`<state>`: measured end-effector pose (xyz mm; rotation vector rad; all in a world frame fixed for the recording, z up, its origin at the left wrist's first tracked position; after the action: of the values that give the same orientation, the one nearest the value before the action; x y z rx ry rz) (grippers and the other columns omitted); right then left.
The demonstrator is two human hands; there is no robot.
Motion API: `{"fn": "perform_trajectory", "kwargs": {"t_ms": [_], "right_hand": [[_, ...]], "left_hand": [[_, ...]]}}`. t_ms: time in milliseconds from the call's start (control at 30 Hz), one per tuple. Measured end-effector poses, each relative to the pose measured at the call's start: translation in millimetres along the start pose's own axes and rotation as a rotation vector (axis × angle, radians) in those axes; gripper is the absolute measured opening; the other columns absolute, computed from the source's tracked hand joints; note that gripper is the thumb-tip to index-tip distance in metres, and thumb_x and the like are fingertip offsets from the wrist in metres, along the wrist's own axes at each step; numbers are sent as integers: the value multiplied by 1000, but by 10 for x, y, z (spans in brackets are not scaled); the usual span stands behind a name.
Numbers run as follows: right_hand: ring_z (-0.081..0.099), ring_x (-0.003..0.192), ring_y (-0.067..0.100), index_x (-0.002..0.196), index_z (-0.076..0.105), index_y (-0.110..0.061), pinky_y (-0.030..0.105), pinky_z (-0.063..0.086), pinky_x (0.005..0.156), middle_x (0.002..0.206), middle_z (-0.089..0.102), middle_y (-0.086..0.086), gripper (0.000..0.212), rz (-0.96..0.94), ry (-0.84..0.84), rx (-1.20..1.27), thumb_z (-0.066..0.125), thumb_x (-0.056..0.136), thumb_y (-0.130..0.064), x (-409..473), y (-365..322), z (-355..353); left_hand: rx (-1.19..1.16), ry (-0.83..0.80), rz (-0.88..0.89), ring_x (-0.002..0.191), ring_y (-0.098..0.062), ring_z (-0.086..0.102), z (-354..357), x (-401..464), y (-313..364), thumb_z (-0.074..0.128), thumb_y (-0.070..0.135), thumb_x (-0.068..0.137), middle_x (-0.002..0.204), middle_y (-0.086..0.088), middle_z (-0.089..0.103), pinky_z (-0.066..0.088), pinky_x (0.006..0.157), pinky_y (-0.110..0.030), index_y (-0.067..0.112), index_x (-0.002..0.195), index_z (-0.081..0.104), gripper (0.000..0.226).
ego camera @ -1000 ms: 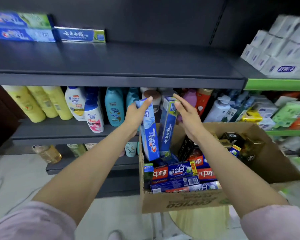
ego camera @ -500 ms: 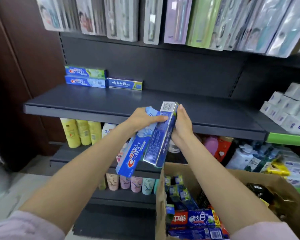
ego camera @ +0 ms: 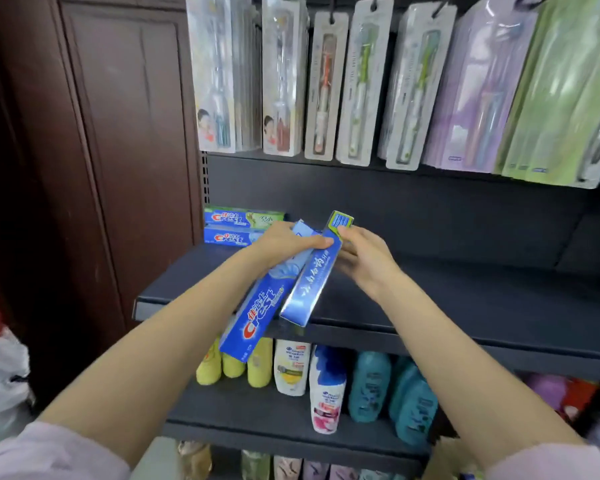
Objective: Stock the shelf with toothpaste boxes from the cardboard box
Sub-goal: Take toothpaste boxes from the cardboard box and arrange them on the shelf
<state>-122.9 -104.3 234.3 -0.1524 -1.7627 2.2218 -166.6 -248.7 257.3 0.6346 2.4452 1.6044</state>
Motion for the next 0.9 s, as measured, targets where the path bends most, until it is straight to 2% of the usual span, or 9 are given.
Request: {"fn": "perform_trajectory", "kwargs": {"t_ms": [100, 300, 367, 433, 500, 567, 633, 733, 900], "right_hand": [[63, 81, 20, 113, 49, -8, 36, 55, 77, 98, 64, 9, 32, -25, 247, -29, 65, 87, -19, 223, 42, 141], [66, 84, 18, 105, 42, -11, 37, 56, 78, 96, 59, 3, 34, -104, 456, -26, 68, 85, -23, 586, 89, 203], [59, 107, 26, 110, 41, -10, 33, 50, 88, 113, 50, 8, 37, -130, 487, -298, 66, 86, -24, 688, 102, 183], [38, 126, 28, 131, 35, -10, 28, 36, 97, 134, 34, 13, 55, -237, 513, -817, 64, 86, -19, 752, 71, 124], [29, 135, 24, 143, 26, -17, 37, 19, 113, 143, 31, 9, 72, -444, 421, -1292, 64, 82, -17, 813, 18, 100], [34, 135, 19, 143, 30, -22, 42, 6, 117, 143, 40, 1, 68, -457, 121, -1457, 62, 82, -22, 911, 8, 116], [40, 129, 18, 137, 40, -25, 38, 21, 112, 135, 47, -3, 59, -345, -121, -1496, 64, 83, -29, 997, 37, 127], [45, 118, 19, 129, 49, -25, 36, 41, 89, 124, 50, -1, 46, -294, -77, -1506, 65, 86, -30, 1181, 12, 52], [45, 120, 26, 131, 50, -21, 44, 42, 96, 126, 50, 6, 44, -264, 44, -1566, 63, 88, -24, 1479, 142, -173]], "left_hand": [[279, 104, 73, 65, -15, 47, -288, 243, -74, 81, 46, 66, 66, 4, 48, 35, 60, -28, 18, 68, 43, 48], [810, 101, 336, 81, -20, 51, -426, 599, -61, 79, 56, 58, 81, 8, 55, 36, 64, -31, 25, 81, 45, 51], [876, 84, 370, 84, -21, 52, -416, 733, -69, 79, 52, 61, 86, 6, 54, 38, 67, -32, 24, 86, 45, 51], [963, 59, 384, 86, -23, 52, -397, 860, -94, 79, 50, 62, 86, 5, 53, 38, 68, -33, 23, 87, 44, 51], [1058, 37, 406, 83, -23, 50, -364, 969, -99, 78, 50, 63, 83, 5, 52, 37, 67, -33, 21, 88, 43, 52], [1078, 40, 408, 81, -22, 49, -340, 1079, -84, 78, 51, 63, 82, 5, 51, 36, 66, -32, 21, 87, 43, 53], [1074, 41, 407, 84, -23, 52, -331, 1167, -71, 78, 52, 64, 82, 5, 52, 37, 66, -32, 21, 87, 43, 52], [1043, 77, 395, 89, -23, 54, -333, 1326, -49, 75, 53, 67, 85, 3, 54, 37, 67, -32, 22, 91, 44, 50], [918, 159, 311, 82, -24, 50, -444, 1483, -59, 69, 36, 74, 87, 2, 55, 37, 69, -31, 21, 94, 46, 34]]}}
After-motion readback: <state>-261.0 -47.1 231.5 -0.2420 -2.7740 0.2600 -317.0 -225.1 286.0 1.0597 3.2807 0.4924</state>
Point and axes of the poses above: each hand's wrist, its own x-axis towards the middle knuckle, its own z-axis out of the palm, y = z × x, the point moved 2 cm from there along x, towards the middle knuckle
